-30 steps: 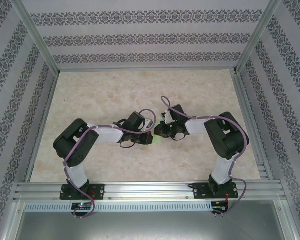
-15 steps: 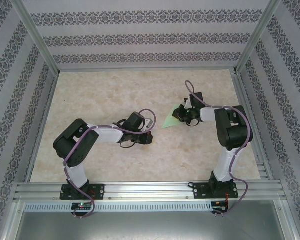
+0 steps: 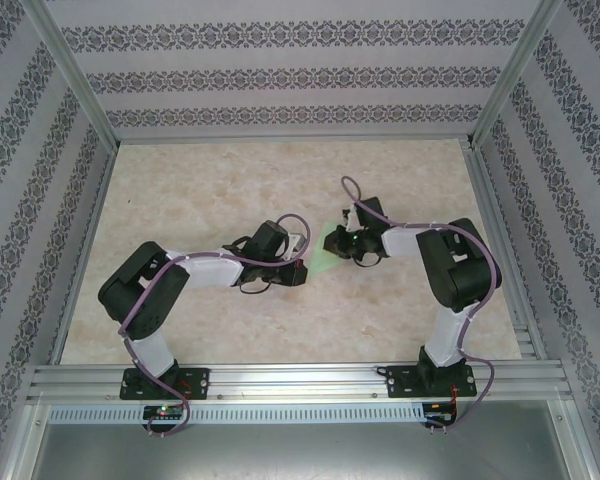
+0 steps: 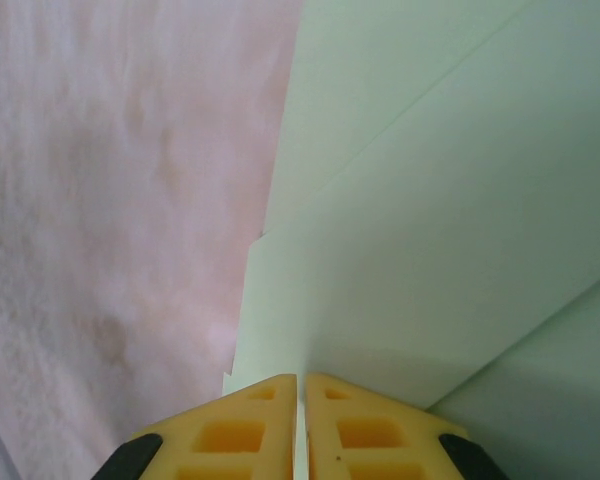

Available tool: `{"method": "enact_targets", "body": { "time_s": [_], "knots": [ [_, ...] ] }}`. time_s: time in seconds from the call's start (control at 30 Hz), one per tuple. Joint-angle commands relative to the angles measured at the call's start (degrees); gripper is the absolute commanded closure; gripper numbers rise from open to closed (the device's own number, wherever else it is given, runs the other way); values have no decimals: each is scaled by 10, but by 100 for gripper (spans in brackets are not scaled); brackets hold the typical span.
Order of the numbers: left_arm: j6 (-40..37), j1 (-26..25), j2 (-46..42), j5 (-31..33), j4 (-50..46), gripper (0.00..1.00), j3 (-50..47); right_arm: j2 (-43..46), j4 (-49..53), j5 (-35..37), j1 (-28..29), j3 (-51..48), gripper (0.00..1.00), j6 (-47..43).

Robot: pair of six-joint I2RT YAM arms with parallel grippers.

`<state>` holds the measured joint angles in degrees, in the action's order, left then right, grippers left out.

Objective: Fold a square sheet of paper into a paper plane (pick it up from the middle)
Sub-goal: Fourth fold the wing at the center of the table.

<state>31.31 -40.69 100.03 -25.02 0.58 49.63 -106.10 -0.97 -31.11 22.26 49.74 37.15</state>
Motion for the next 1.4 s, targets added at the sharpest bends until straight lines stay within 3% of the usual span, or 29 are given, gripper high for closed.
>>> {"method": "enact_targets", "body": {
  "time_s": [0.0, 0.2, 0.6, 0.8, 1.0, 1.37],
  "knots": [
    [20, -7, -11, -6, 49, 96, -7, 2, 19, 4, 39, -38, 88, 31],
    [18, -7, 17, 16, 34, 99, -5, 9, 2, 1, 71, -47, 88, 53],
    [3, -12, 61, 43, -46, 100, -1, 5, 25, 2, 63, -19, 89, 30],
    [-2, -14, 61, 69, -125, 100, -11, -16, 12, -19, -3, -10, 89, 22],
    [1, -15, 66, 67, -138, 100, -23, -43, 30, -13, -72, 32, 88, 11],
    [-4, -14, 66, 60, -144, 100, -9, -58, 98, 33, -114, 111, 86, -6]
  ]
}}
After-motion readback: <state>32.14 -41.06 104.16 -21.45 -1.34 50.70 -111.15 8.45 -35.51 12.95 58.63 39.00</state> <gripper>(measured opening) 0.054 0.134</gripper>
